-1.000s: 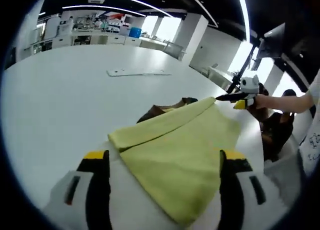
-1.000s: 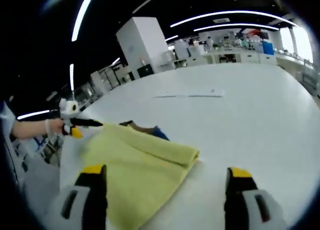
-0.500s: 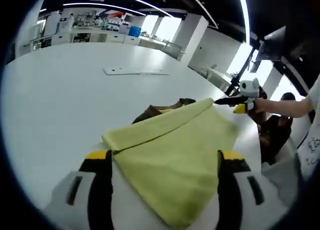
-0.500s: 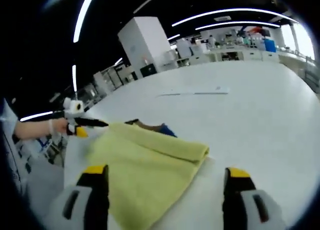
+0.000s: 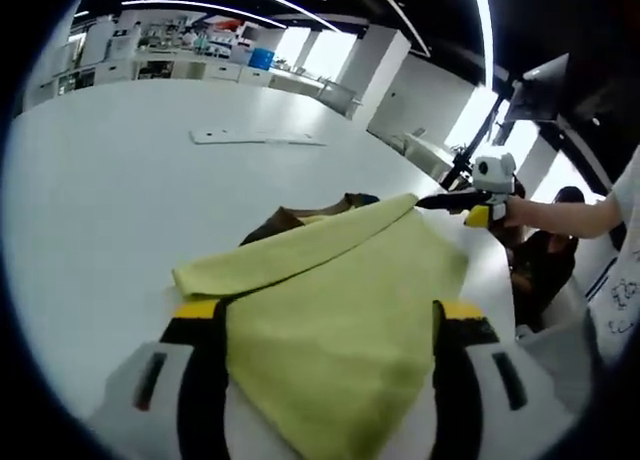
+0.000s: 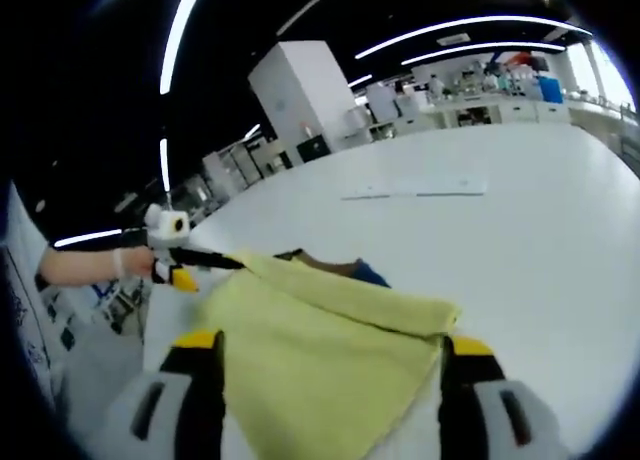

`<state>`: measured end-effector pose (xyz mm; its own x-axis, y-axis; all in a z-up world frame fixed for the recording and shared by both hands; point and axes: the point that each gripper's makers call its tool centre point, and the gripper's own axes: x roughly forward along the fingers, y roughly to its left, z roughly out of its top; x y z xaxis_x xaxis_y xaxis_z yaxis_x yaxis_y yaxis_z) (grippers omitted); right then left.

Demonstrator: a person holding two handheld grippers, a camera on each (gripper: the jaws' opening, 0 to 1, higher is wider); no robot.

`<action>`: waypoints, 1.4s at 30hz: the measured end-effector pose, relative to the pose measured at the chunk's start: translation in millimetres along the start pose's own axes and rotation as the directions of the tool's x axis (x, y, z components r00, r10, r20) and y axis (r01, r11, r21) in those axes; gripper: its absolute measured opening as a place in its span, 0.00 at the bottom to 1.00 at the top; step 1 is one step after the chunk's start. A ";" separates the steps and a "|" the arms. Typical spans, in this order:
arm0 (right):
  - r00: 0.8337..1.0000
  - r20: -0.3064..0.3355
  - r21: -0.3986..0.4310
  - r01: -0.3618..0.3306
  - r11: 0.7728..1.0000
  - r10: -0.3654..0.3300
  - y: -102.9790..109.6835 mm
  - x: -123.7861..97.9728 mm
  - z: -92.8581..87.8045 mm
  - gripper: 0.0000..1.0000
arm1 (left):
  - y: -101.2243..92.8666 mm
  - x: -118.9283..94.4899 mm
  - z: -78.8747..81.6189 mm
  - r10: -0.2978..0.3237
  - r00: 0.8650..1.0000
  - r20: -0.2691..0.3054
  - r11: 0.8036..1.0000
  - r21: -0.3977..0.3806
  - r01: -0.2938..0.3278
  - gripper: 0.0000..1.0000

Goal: Fold the garment on the visible template until the final outline fits inside the template.

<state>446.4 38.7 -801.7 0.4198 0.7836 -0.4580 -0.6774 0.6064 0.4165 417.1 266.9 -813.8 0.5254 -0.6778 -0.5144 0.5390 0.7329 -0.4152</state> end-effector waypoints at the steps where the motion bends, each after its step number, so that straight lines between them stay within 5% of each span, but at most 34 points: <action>1: 1.000 0.001 0.000 -0.001 1.000 0.001 -0.2 1.0 0.9 0.89 | 0.5 0.5 1.0 -0.001 1.000 0.004 1.000 -0.003 0.001 0.82; 12: 1.000 0.003 0.001 -0.022 1.000 0.022 3.1 26.9 12.3 0.87 | 9.4 6.0 20.4 0.009 0.998 0.066 1.000 -0.025 -0.007 0.81; 18: 1.000 0.015 0.020 -0.005 1.000 0.004 -13.8 37.7 23.6 0.86 | 24.0 7.8 26.8 0.045 0.995 0.085 0.999 -0.030 -0.043 0.85; 42: 0.999 0.031 0.017 0.011 1.000 -0.012 -12.7 28.9 27.3 0.87 | 21.2 -0.9 27.5 0.048 0.995 0.093 0.998 -0.046 -0.044 0.86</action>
<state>483.7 57.3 -798.7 0.4466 0.7801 -0.4382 -0.6624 0.6175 0.4243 446.2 281.4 -801.6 0.6093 -0.6445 -0.4620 0.4846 0.7638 -0.4264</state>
